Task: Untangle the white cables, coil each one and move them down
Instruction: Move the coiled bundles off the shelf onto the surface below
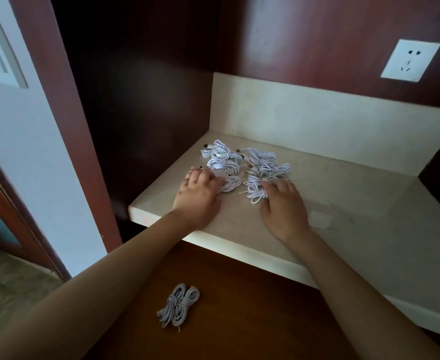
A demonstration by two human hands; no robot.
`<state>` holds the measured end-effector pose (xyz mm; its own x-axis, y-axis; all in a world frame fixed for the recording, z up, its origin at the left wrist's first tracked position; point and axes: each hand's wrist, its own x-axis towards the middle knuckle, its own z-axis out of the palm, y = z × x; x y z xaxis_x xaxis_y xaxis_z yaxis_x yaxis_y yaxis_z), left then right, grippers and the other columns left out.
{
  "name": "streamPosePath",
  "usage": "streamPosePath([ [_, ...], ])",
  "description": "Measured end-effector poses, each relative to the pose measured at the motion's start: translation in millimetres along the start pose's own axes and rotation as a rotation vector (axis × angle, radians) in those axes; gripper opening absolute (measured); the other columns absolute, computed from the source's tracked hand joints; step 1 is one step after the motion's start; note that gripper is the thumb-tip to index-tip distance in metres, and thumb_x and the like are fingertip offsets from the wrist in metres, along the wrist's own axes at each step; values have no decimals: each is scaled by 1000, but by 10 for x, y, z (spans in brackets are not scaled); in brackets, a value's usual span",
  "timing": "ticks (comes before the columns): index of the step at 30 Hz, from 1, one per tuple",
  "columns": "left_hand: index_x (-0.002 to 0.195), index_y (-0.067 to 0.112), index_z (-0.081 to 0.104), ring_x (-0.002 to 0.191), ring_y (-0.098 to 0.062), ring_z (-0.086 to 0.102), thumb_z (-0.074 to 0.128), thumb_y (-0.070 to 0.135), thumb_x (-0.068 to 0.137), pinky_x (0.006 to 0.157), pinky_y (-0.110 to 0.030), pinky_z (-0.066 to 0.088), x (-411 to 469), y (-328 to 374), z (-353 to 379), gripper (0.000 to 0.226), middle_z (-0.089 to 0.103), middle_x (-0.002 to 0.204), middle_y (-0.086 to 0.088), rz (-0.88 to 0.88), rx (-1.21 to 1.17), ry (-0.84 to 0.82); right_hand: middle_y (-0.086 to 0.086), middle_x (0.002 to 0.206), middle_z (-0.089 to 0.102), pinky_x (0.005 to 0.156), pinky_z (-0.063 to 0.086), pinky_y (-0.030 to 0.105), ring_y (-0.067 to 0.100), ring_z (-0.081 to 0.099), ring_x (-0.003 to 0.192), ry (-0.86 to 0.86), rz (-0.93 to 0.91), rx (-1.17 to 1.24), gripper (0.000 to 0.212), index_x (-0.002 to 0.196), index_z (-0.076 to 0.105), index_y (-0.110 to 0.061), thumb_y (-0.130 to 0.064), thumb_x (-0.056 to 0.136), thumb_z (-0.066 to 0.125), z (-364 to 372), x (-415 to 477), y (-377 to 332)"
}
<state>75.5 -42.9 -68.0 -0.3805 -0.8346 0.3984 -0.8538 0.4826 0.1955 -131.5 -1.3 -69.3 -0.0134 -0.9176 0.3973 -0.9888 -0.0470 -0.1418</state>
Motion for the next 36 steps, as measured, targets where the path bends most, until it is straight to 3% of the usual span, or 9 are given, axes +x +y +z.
streamPosePath([
  [4, 144, 20, 39, 132, -31, 33, 46, 35, 97, 108, -42, 31, 8, 46, 1, 50, 39, 139, -10, -56, 145, -50, 9, 117, 55, 85, 47, 38, 28, 51, 115, -35, 35, -1, 38, 128, 62, -15, -22, 91, 54, -65, -12, -1],
  [9, 132, 19, 48, 125, -27, 45, 49, 28, 96, 94, -40, 43, 43, 42, -61, 38, 45, 136, -7, -149, -13, -51, 4, 121, 52, 87, 45, 34, 24, 49, 119, -79, 27, 47, 39, 133, 58, -24, -28, 95, 53, -196, -156, -35],
  [12, 123, 20, 56, 118, -24, 51, 54, 26, 93, 89, -35, 44, -46, 34, -131, 31, 57, 125, -4, -175, -172, -21, 3, 118, 57, 85, 46, 34, 21, 54, 111, -58, 63, 191, 32, 123, 64, -23, -34, 94, 57, -302, -307, -113],
  [17, 105, 24, 58, 86, -7, 60, 66, 34, 90, 69, -22, 42, -630, 196, -358, 20, 63, 95, 13, -235, -697, 36, -11, 73, 63, 65, 53, 33, 6, 59, 68, -41, 180, 686, 7, 85, 67, -35, -30, 90, 67, -555, -837, -338],
  [19, 101, 23, 59, 76, -5, 62, 71, 27, 88, 65, -20, 47, -902, 275, -448, 18, 65, 86, 10, -236, -856, 40, -11, 73, 66, 56, 54, 31, 5, 62, 62, -117, 237, 815, 13, 84, 66, -39, -28, 88, 71, -603, -1063, -393],
  [21, 96, 22, 59, 71, -8, 66, 75, 23, 84, 62, -23, 52, -1135, 289, -482, 20, 69, 80, 5, -226, -902, -29, -5, 76, 71, 48, 54, 29, 7, 65, 59, -211, 312, 857, 4, 90, 72, -27, -26, 87, 73, -579, -1238, -411],
  [27, 90, 27, 58, 73, -6, 65, 78, 34, 79, 70, -27, 56, -1489, 228, -160, 24, 68, 82, 8, -201, -534, -489, 5, 73, 69, 45, 48, 23, 8, 61, 50, -491, 449, 663, 19, 81, 65, -15, -27, 79, 78, -233, -1601, -421],
  [32, 90, 24, 56, 78, -9, 62, 72, 38, 83, 67, -27, 53, -1433, 240, 194, 23, 65, 84, 8, -160, -290, -637, 6, 90, 67, 49, 54, 25, 15, 67, 71, -686, 582, 754, 19, 92, 66, -14, -26, 83, 77, 99, -1599, -441],
  [36, 96, 20, 53, 82, -15, 57, 67, 39, 86, 63, -24, 45, -1375, 187, 412, 26, 59, 91, 1, -156, -109, -674, 8, 85, 64, 52, 58, 27, 16, 65, 67, -745, 684, 791, 27, 107, 66, -4, -21, 88, 73, 323, -1519, -525],
])
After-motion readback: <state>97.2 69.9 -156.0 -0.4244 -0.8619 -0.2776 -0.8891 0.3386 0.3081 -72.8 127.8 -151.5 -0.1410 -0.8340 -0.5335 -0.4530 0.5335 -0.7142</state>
